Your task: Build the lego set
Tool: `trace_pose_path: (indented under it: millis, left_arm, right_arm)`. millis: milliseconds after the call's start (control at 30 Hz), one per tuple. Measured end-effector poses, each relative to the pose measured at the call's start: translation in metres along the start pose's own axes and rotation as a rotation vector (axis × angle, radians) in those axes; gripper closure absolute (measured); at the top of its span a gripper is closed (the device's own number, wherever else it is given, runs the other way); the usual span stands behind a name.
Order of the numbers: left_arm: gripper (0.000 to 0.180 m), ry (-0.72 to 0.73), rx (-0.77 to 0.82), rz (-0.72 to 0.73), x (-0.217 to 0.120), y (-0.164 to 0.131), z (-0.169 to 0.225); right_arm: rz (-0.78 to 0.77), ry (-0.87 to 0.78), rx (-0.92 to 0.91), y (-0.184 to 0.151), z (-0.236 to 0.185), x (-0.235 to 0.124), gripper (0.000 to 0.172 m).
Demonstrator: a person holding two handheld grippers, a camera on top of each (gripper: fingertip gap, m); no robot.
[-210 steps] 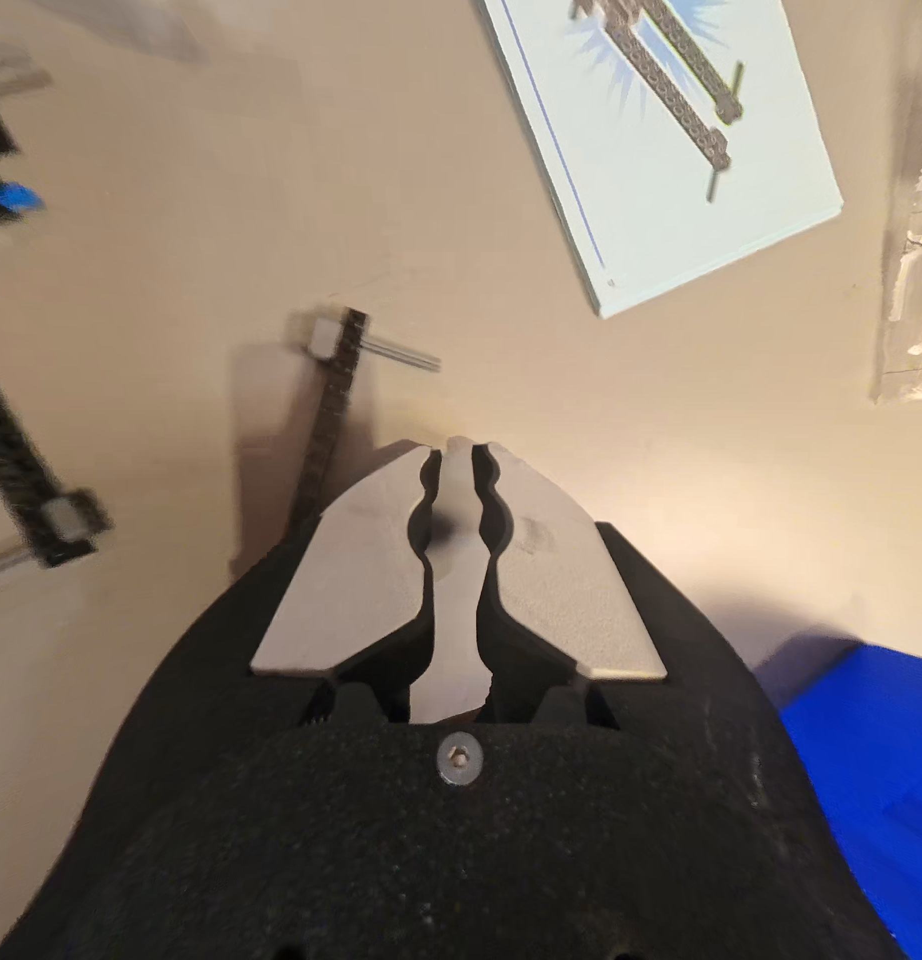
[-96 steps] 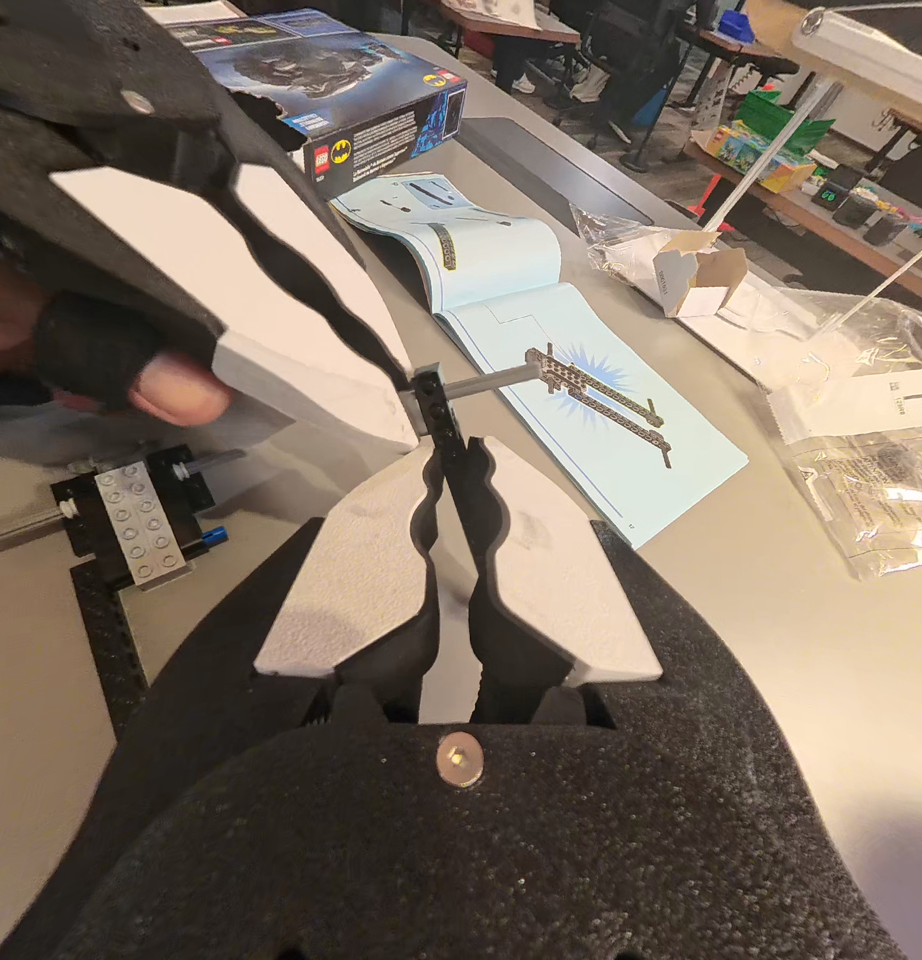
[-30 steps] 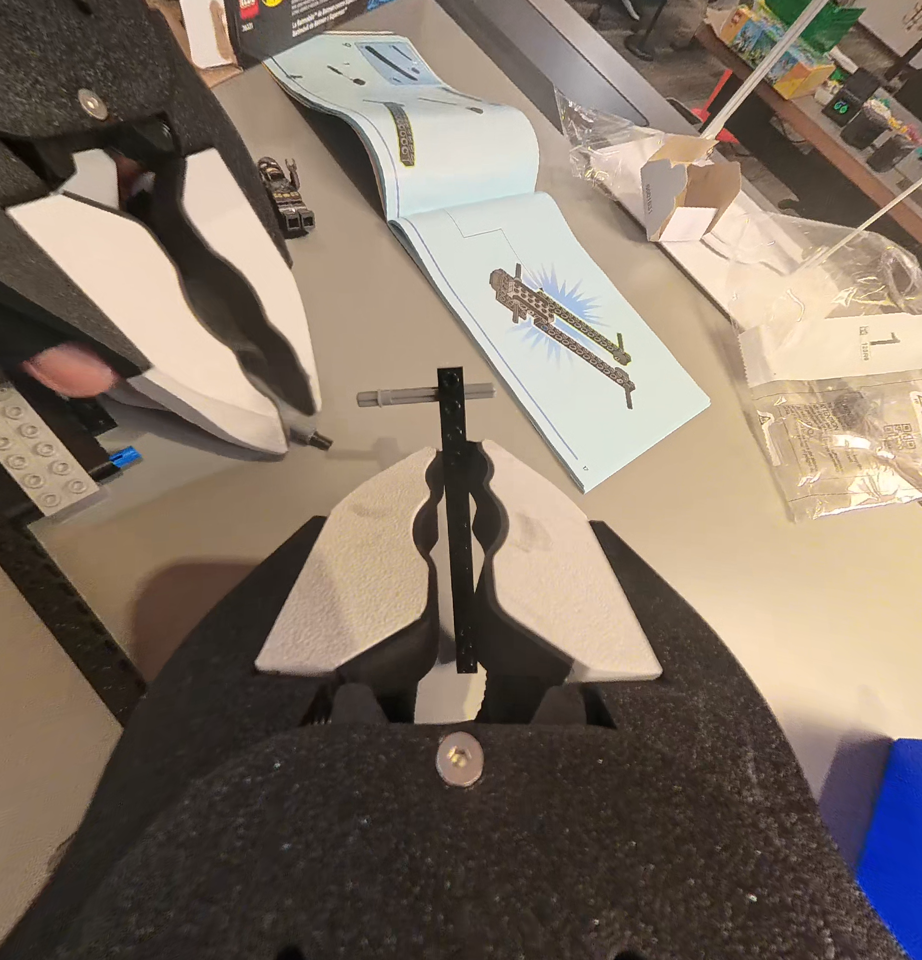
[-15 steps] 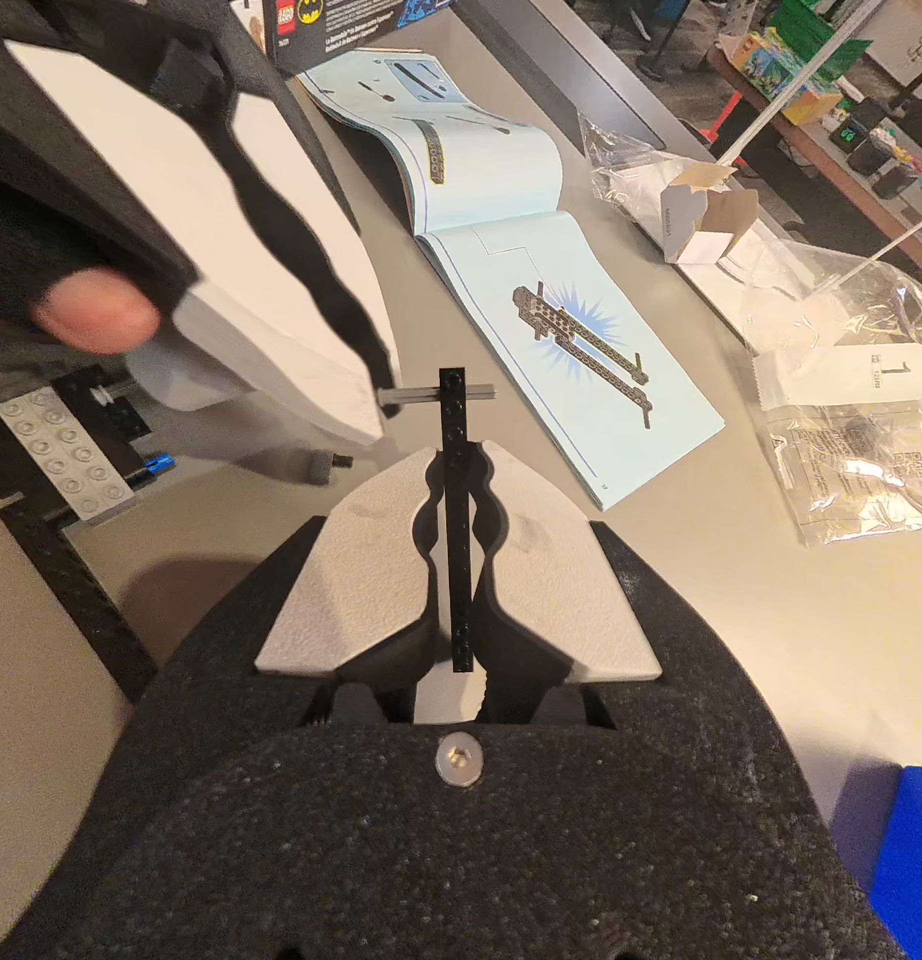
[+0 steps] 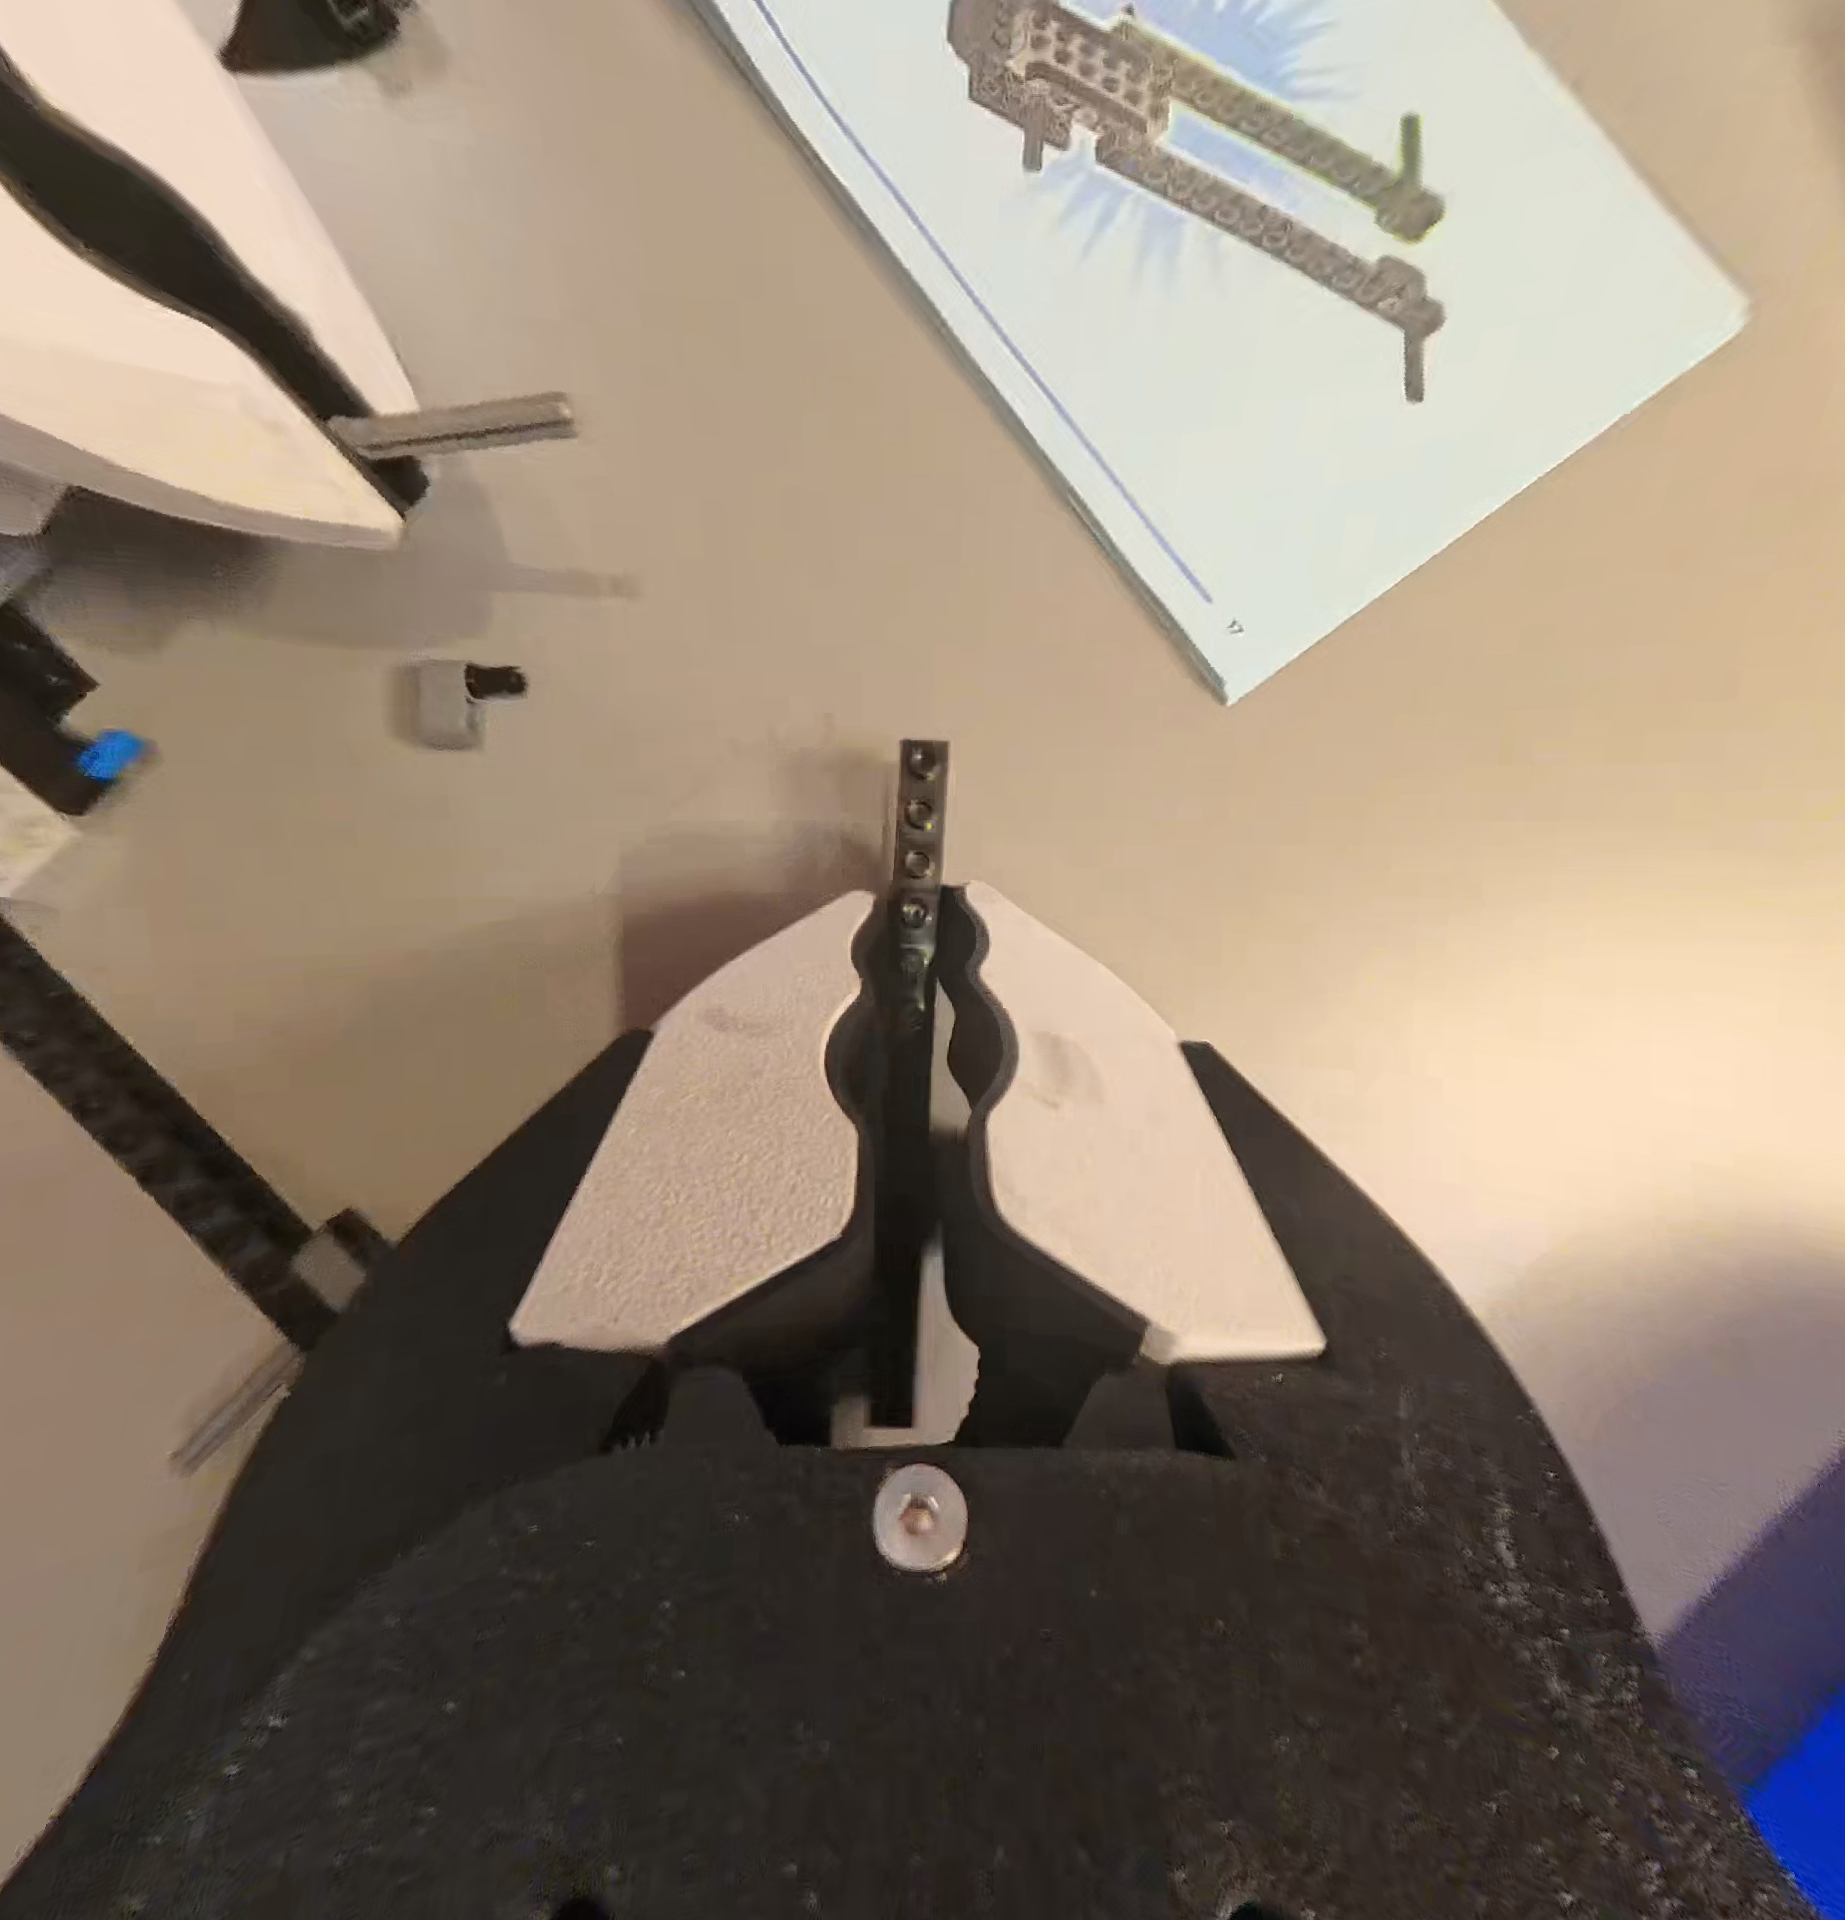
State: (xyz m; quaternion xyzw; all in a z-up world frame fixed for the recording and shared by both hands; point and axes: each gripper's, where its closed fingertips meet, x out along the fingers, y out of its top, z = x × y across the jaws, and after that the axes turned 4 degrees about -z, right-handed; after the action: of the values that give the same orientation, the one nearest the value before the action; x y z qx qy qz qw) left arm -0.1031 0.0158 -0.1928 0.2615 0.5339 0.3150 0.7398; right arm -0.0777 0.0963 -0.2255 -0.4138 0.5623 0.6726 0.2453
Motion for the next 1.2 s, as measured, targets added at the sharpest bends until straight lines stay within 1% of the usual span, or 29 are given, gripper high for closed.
trace_pose_path:
  millis: [67, 100, 167, 200, 267, 300, 367, 433, 467, 500, 600, 633, 667, 733, 767, 800, 867, 900, 967, 1033, 1067, 1133, 1200]
  left_arm:
    - [0.176, 0.014, 0.004, 0.002, 0.000, 0.000, -0.003]
    - [0.176, 0.021, 0.008, -0.002, -0.001, 0.000, -0.004]
    - [0.175, 0.036, 0.015, -0.009, -0.002, -0.002, -0.007]
    - [0.175, 0.037, 0.016, -0.007, -0.003, -0.003, -0.008]
    - [0.176, 0.037, 0.013, 0.001, -0.007, -0.003, -0.010]
    - [0.176, 0.038, 0.010, 0.003, -0.008, -0.003, -0.011]
    - [0.176, 0.039, 0.006, 0.007, -0.011, -0.003, -0.014]
    - [0.175, 0.035, 0.002, 0.009, -0.013, -0.003, -0.015]
    - [0.175, 0.035, 0.002, 0.009, -0.013, -0.003, -0.015]
    - [0.175, 0.034, 0.004, 0.008, -0.013, -0.003, -0.014]
    - [0.175, 0.029, 0.009, -0.002, -0.011, -0.005, -0.012]
    - [0.175, 0.030, 0.013, -0.003, -0.011, -0.005, -0.012]
    - [0.175, 0.029, 0.016, -0.003, -0.012, -0.005, -0.011]
    - [0.175, 0.028, 0.019, 0.002, -0.013, -0.004, -0.010]
    - [0.175, 0.026, 0.020, 0.003, -0.014, -0.004, -0.010]
    - [0.175, 0.026, 0.021, 0.005, -0.015, -0.004, -0.011]
    - [0.175, 0.024, 0.017, 0.006, -0.015, -0.004, -0.011]
    - [0.175, 0.023, 0.015, 0.004, -0.015, -0.005, -0.012]
    - [0.175, 0.022, 0.019, -0.003, -0.015, -0.006, -0.011]
    - [0.175, 0.014, 0.025, -0.016, -0.015, -0.008, -0.009]
    - [0.175, 0.015, 0.025, -0.021, -0.015, -0.009, -0.010]
    - [0.175, 0.017, 0.024, -0.022, -0.016, -0.009, -0.010]
    - [0.175, 0.012, 0.017, -0.022, -0.016, -0.009, -0.011]
  right_arm:
    - [-0.029, 0.023, 0.023, -0.002, 0.001, 0.000, 0.162]
    - [-0.036, 0.023, 0.026, -0.003, 0.002, -0.001, 0.159]
    - [-0.052, -0.010, 0.023, -0.006, 0.009, -0.005, 0.145]
    - [-0.051, -0.029, 0.026, -0.008, 0.012, -0.009, 0.144]
    - [-0.034, -0.049, 0.032, -0.011, 0.015, -0.022, 0.145]
    - [-0.038, -0.057, 0.033, -0.015, 0.016, -0.028, 0.149]
    - [-0.079, -0.043, 0.030, -0.030, 0.011, -0.034, 0.152]
    - [-0.091, 0.034, 0.009, -0.038, -0.006, -0.035, 0.155]
    - [-0.075, 0.077, 0.004, -0.037, -0.017, -0.035, 0.161]
    - [-0.060, 0.128, -0.002, -0.036, -0.029, -0.035, 0.162]
    - [0.004, 0.307, -0.019, -0.024, -0.069, -0.037, 0.161]
    - [0.036, 0.363, -0.014, -0.018, -0.079, -0.040, 0.160]
    - [0.066, 0.386, -0.008, -0.013, -0.081, -0.042, 0.159]
    - [0.122, 0.344, -0.043, -0.005, -0.073, -0.045, 0.160]
    - [0.136, 0.287, -0.094, -0.005, -0.065, -0.046, 0.160]
    - [0.146, 0.194, -0.166, -0.006, -0.053, -0.046, 0.161]
    - [0.114, 0.008, -0.288, -0.013, -0.029, -0.045, 0.163]
    - [0.067, -0.019, -0.295, -0.020, -0.024, -0.043, 0.162]
    - [-0.008, 0.012, -0.274, -0.033, -0.026, -0.040, 0.158]
    - [-0.077, 0.041, -0.274, -0.048, -0.030, -0.038, 0.158]
    - [-0.098, 0.043, -0.283, -0.053, -0.033, -0.037, 0.162]
    - [-0.100, 0.064, -0.306, -0.056, -0.042, -0.038, 0.162]
    - [-0.093, 0.056, -0.320, -0.053, -0.048, -0.037, 0.157]
